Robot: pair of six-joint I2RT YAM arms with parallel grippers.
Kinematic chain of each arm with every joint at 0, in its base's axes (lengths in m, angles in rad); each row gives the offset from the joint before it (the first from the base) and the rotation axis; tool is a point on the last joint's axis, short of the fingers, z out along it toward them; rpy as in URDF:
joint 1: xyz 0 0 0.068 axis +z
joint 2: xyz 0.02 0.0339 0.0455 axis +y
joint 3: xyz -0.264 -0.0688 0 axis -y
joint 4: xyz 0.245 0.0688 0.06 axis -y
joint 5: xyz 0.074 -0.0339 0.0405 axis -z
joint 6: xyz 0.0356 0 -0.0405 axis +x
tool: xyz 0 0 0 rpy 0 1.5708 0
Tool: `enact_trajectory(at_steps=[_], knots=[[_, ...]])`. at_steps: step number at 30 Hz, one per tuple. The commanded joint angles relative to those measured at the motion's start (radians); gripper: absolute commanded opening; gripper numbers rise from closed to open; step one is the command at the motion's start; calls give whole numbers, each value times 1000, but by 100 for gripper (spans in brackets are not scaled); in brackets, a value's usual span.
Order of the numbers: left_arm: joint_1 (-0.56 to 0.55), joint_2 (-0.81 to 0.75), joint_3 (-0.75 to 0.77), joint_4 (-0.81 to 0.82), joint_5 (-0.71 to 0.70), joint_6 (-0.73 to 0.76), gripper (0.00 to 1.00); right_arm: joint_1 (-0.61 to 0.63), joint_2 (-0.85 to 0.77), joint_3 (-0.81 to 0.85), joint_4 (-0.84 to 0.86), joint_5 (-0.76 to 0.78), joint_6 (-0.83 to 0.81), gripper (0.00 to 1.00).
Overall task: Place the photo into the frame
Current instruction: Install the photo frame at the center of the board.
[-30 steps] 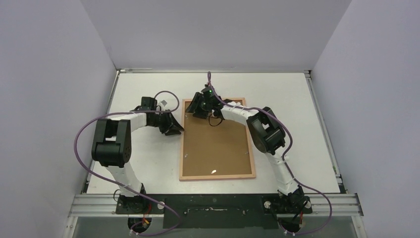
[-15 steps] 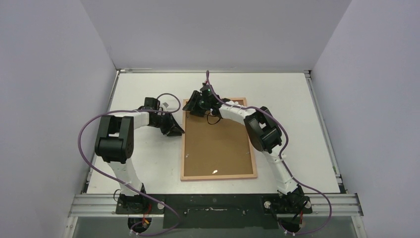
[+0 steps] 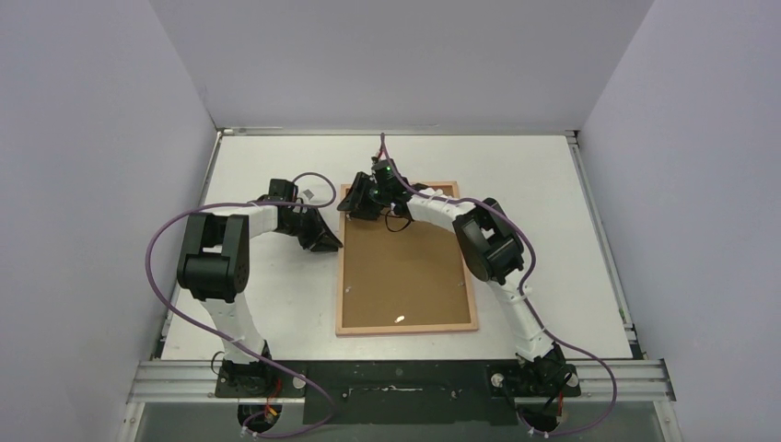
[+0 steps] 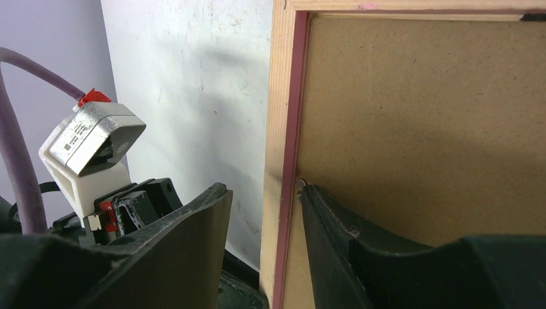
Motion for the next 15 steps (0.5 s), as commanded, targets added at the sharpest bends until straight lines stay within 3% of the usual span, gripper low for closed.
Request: enact_trajectory(at_steps=[1, 15], knots=[[-1, 37, 13, -15, -112, 36, 14, 9, 17, -14, -8, -40, -29, 45], [-1, 53, 23, -24, -109, 46, 13, 4, 57, 24, -25, -134, -110, 45]])
